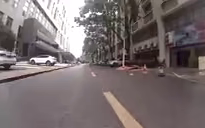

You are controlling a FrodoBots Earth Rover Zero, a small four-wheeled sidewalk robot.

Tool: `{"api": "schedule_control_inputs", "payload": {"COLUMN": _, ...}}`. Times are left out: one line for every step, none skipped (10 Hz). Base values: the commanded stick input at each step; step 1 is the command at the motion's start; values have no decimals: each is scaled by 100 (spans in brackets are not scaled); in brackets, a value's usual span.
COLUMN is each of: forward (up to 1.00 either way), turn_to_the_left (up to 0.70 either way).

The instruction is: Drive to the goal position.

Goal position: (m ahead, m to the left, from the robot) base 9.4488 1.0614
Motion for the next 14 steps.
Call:
{"api": "schedule_control_inputs", "payload": {"forward": 70, "turn_to_the_left": -14}}
{"api": "schedule_control_inputs", "payload": {"forward": 70, "turn_to_the_left": -14}}
{"api": "schedule_control_inputs", "payload": {"forward": 70, "turn_to_the_left": -14}}
{"api": "schedule_control_inputs", "payload": {"forward": 70, "turn_to_the_left": -14}}
{"api": "schedule_control_inputs", "payload": {"forward": 70, "turn_to_the_left": -14}}
{"api": "schedule_control_inputs", "payload": {"forward": 70, "turn_to_the_left": -14}}
{"api": "schedule_control_inputs", "payload": {"forward": 70, "turn_to_the_left": -14}}
{"api": "schedule_control_inputs", "payload": {"forward": 70, "turn_to_the_left": -14}}
{"api": "schedule_control_inputs", "payload": {"forward": 70, "turn_to_the_left": -14}}
{"api": "schedule_control_inputs", "payload": {"forward": 70, "turn_to_the_left": -14}}
{"api": "schedule_control_inputs", "payload": {"forward": 70, "turn_to_the_left": -14}}
{"api": "schedule_control_inputs", "payload": {"forward": 70, "turn_to_the_left": -14}}
{"api": "schedule_control_inputs", "payload": {"forward": 70, "turn_to_the_left": -14}}
{"api": "schedule_control_inputs", "payload": {"forward": 70, "turn_to_the_left": -14}}
